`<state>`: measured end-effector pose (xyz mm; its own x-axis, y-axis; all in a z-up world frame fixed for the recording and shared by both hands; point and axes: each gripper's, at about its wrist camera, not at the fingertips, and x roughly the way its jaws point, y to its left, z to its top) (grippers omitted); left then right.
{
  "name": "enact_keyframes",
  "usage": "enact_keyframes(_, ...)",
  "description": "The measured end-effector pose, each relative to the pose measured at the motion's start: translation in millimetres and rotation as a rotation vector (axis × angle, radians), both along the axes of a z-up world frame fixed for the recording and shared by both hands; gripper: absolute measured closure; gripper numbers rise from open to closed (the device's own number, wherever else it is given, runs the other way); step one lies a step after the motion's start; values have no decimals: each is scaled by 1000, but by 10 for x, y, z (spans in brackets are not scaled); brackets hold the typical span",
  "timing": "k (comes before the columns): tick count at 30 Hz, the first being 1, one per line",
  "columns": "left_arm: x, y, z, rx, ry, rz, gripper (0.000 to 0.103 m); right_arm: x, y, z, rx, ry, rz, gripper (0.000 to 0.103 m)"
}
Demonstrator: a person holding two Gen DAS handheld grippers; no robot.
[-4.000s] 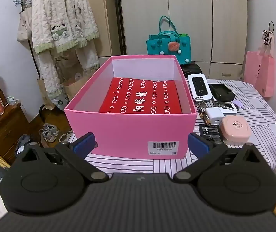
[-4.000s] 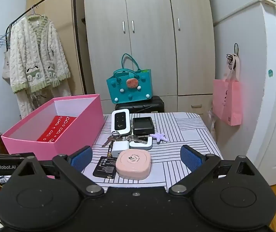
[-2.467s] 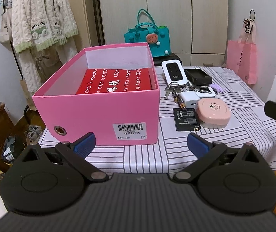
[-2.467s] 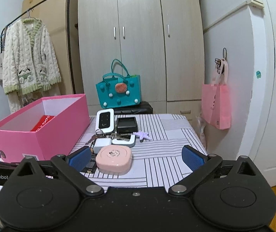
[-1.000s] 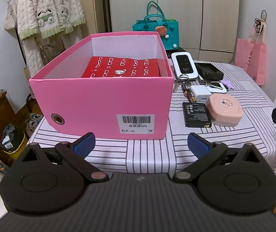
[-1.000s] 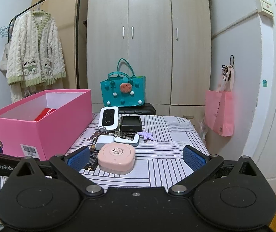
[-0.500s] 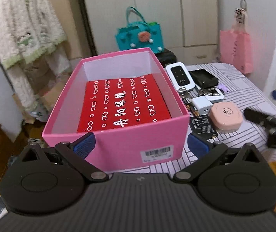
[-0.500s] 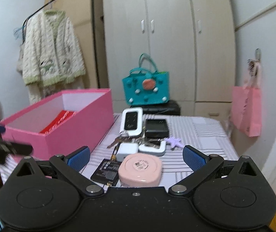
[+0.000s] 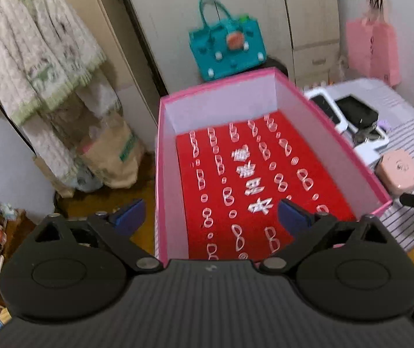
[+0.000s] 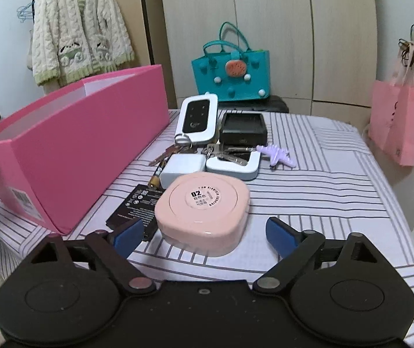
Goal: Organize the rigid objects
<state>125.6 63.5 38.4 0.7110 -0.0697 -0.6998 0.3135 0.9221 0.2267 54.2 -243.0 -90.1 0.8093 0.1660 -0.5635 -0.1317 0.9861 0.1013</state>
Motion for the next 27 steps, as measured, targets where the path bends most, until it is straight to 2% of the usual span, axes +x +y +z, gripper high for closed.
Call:
enact_keyframes(3,196,96,-25,-8,79,-17,13,103,21,-46,-23,11,2,15)
enact_keyframes(5,318,144,-45,7,106,-9,18,161,35,-66,-44,30,20,23)
enact_keyframes(6,382,156,-53,25,114,-7,20,178,35,-62,-43,36,22,23)
enact_keyframes(10,635,219,-118,113,160,15,36,241,49,-59,-63,44,27,17)
enact_keyframes(13,826,276,-185,124,206,36,38,329,56,-80,-94,38,15,9)
enact_keyframes(16,980,347,-245,110,234,51,38,454,40,-115,-79,35,4,9)
enact_keyframes(17,1020,371,-271,106,239,58,43,499,55,-109,-83,33,9,18)
enact_keyframes(18,1042,394,-296,104,241,59,45,522,63,-90,-70,34,13,18)
enact_keyframes(20,1074,440,-326,106,243,61,58,561,93,-67,-78,54,-4,18)
enact_keyframes(23,1069,468,-316,64,280,-9,78,569,75,-31,-76,79,-13,18)
enact_keyframes(27,1035,436,-298,73,276,-37,81,544,13,126,-81,77,-17,18)
